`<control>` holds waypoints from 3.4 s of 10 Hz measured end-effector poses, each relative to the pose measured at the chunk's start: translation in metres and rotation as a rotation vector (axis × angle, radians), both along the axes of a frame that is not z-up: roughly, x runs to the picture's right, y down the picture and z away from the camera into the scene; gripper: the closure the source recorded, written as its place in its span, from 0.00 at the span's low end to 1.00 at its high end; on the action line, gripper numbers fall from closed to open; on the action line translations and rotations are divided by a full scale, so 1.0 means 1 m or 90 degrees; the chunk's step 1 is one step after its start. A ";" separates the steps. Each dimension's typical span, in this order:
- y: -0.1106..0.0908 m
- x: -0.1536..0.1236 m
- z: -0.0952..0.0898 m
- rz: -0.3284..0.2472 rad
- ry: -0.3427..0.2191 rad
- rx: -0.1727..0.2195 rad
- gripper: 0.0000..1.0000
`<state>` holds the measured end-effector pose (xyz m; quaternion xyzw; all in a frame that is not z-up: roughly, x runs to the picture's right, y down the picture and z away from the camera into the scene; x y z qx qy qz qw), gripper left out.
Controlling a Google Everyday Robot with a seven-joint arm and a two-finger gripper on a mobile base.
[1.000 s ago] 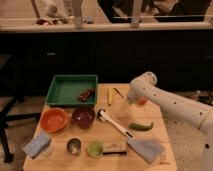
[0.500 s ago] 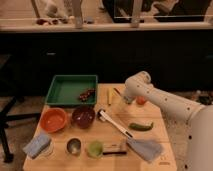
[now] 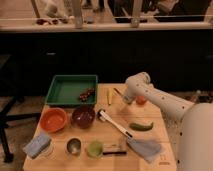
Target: Place fork in purple bowl
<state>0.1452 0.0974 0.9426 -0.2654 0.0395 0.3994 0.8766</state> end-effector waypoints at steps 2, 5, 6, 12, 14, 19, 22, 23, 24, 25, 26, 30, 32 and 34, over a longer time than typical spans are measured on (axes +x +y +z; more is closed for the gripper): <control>0.002 0.007 0.004 0.009 0.003 -0.009 0.20; 0.005 0.012 0.010 0.014 0.004 -0.022 0.20; 0.006 0.012 0.012 0.014 0.003 -0.027 0.20; 0.012 0.008 0.021 0.013 -0.021 -0.044 0.42; 0.011 0.010 0.019 0.015 -0.020 -0.043 0.64; 0.010 0.013 0.010 0.012 -0.019 -0.050 1.00; 0.010 0.012 0.010 0.012 -0.019 -0.050 1.00; 0.010 0.012 0.010 0.012 -0.020 -0.050 1.00; 0.009 0.008 0.006 0.009 -0.028 -0.039 1.00; 0.003 0.006 0.001 0.008 -0.035 -0.025 1.00; -0.004 0.004 -0.009 0.005 -0.045 -0.006 1.00; -0.027 -0.008 -0.039 -0.018 -0.069 0.050 1.00; -0.030 -0.011 -0.046 -0.023 -0.077 0.065 1.00; -0.039 -0.016 -0.059 -0.028 -0.087 0.088 1.00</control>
